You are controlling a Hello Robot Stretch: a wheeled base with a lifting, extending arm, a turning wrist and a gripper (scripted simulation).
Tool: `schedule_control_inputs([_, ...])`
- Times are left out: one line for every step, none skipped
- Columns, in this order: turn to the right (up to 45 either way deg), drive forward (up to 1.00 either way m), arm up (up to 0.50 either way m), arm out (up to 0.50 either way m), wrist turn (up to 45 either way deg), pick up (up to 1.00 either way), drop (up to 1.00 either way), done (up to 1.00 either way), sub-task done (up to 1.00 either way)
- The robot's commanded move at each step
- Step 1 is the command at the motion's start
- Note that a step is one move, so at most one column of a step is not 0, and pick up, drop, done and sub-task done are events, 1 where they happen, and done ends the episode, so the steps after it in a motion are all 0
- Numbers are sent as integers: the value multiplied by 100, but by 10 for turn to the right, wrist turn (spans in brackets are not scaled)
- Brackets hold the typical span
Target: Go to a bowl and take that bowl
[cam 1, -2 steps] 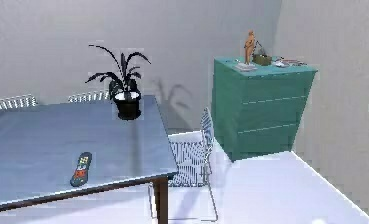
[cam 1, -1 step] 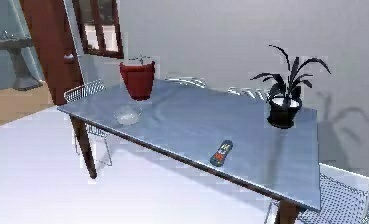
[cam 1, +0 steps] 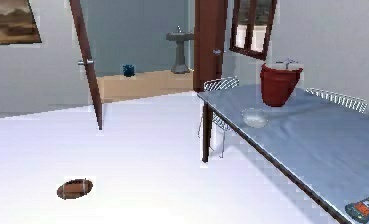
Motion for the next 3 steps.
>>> schedule_control_inputs([0, 45, 0, 0, 0, 0, 0, 0, 0])
schedule_control_inputs([-450, 0, 0, 0, 0, 0, 0, 0, 0])
schedule_control_inputs([-90, 0, 0, 0, 0, 0, 0, 0, 0])
